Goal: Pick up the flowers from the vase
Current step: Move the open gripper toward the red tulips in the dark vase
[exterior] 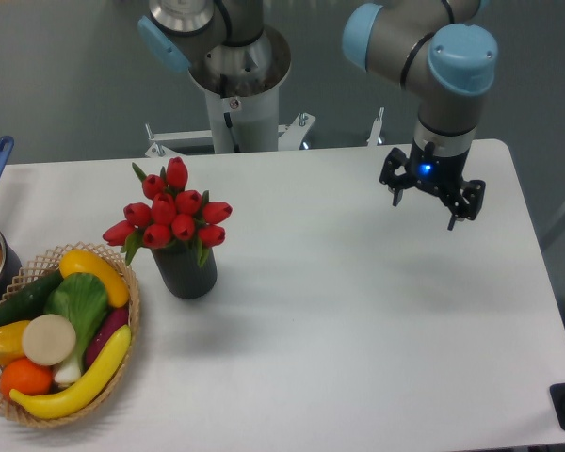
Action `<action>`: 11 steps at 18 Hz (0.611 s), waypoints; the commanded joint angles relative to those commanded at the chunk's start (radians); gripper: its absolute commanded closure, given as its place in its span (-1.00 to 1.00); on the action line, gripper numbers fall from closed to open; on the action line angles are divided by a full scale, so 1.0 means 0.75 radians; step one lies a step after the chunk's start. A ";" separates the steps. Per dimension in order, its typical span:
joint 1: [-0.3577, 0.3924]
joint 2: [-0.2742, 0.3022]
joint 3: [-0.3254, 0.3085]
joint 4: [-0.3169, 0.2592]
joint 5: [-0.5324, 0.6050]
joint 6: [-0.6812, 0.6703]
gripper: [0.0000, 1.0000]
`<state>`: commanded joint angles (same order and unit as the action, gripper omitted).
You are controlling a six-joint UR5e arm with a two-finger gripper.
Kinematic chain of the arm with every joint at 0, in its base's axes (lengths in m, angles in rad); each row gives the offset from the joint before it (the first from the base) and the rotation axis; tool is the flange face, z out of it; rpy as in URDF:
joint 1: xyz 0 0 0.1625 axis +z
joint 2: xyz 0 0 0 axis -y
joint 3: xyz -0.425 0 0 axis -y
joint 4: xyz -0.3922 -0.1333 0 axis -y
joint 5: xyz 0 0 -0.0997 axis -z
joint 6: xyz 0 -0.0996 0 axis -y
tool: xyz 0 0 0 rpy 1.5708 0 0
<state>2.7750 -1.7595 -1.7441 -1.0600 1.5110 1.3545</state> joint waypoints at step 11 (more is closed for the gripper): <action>-0.008 0.012 -0.018 0.006 -0.173 -0.002 -1.00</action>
<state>2.7688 -1.7503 -1.7579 -1.0554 1.3809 1.3530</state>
